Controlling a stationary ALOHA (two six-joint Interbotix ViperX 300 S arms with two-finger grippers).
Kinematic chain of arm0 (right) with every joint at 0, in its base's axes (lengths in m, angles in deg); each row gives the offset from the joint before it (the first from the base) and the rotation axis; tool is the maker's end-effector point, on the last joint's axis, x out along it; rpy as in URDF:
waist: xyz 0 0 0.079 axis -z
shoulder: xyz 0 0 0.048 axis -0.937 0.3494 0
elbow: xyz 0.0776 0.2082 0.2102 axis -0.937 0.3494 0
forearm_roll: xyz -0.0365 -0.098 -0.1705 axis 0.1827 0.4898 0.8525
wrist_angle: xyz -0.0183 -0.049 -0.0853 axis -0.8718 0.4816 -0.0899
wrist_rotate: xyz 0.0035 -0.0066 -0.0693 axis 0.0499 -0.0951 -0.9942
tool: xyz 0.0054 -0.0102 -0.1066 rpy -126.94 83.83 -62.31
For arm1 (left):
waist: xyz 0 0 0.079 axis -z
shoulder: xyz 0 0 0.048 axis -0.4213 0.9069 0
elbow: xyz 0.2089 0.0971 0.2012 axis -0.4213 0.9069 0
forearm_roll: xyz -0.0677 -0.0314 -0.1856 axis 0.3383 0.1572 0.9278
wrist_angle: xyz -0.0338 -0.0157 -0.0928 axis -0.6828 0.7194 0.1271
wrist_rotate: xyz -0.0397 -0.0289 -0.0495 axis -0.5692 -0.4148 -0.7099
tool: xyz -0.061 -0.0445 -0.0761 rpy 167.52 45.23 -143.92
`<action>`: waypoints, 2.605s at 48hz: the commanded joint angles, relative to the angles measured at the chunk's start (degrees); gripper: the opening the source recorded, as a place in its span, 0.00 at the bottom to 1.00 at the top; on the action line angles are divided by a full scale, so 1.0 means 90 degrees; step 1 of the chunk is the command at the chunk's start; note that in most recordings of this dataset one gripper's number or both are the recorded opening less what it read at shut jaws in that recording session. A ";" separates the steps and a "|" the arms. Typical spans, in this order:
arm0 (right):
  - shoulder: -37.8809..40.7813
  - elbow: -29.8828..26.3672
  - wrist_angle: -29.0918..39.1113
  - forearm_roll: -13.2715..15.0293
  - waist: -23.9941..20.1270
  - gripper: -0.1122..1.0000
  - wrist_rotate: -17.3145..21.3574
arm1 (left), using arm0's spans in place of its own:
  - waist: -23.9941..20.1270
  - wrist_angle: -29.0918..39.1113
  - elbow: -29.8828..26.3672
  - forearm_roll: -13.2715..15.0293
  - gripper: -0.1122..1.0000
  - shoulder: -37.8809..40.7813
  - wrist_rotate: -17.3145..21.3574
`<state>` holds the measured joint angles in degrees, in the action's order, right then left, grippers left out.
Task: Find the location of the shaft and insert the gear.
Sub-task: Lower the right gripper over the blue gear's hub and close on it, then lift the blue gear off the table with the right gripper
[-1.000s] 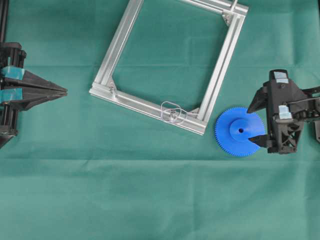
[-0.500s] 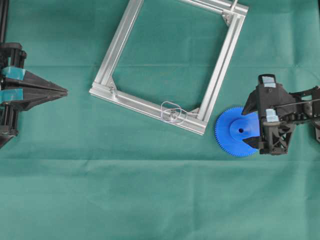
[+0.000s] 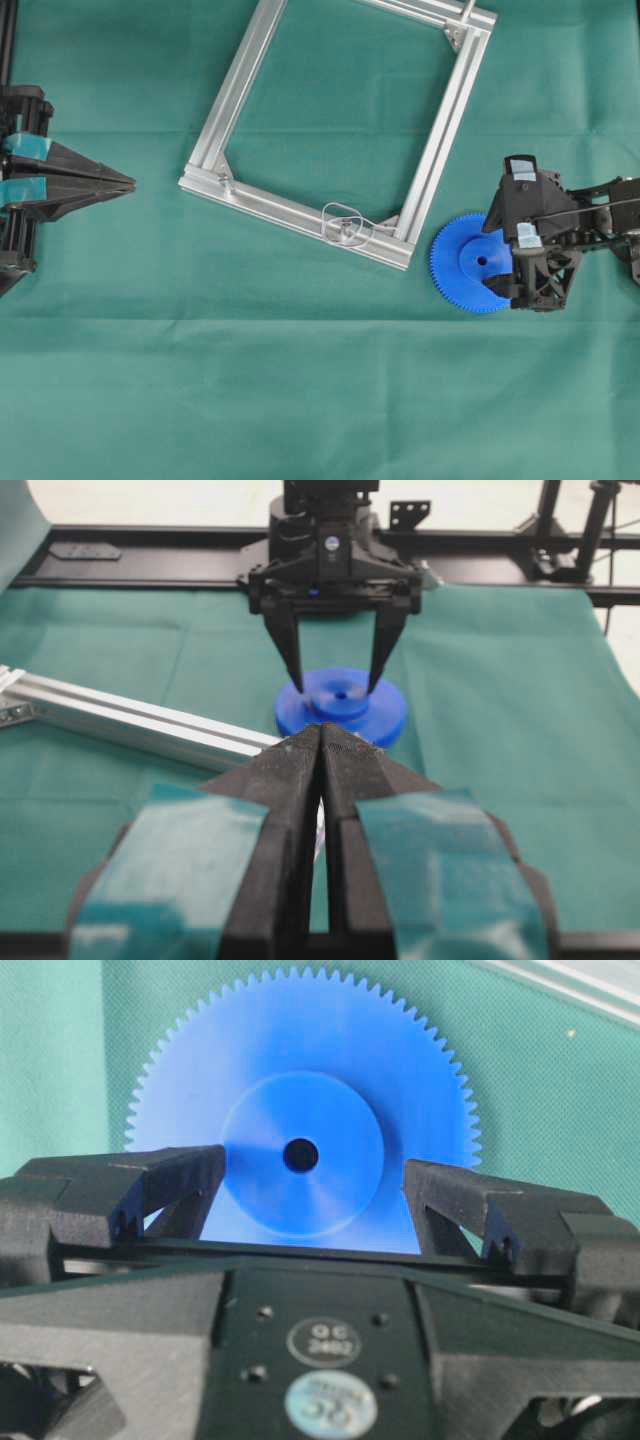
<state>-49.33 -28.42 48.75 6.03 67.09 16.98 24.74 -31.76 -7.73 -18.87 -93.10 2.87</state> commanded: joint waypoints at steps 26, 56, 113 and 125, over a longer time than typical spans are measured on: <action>0.0264 -0.0049 -0.0117 -0.0059 -0.0176 0.92 0.0342 | 0.0000 0.0049 -0.0156 0.0020 0.11 0.0059 -0.0010; 0.0264 0.0000 -0.0166 -0.0029 -0.0186 0.91 0.0498 | -0.0010 0.0068 -0.0156 0.0010 0.11 0.0059 0.0000; 0.0000 -0.0254 0.0098 0.0186 -0.0186 0.72 0.0527 | -0.0010 0.0088 -0.0156 0.0020 0.11 0.0049 0.0000; -0.0527 -0.0654 0.0820 0.0225 -0.0186 0.72 0.0547 | 0.0000 0.0107 -0.0156 0.0020 0.11 0.0059 -0.0020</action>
<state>-51.97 -31.67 54.29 7.88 65.50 21.81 24.74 -30.53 -7.73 -18.78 -93.10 2.78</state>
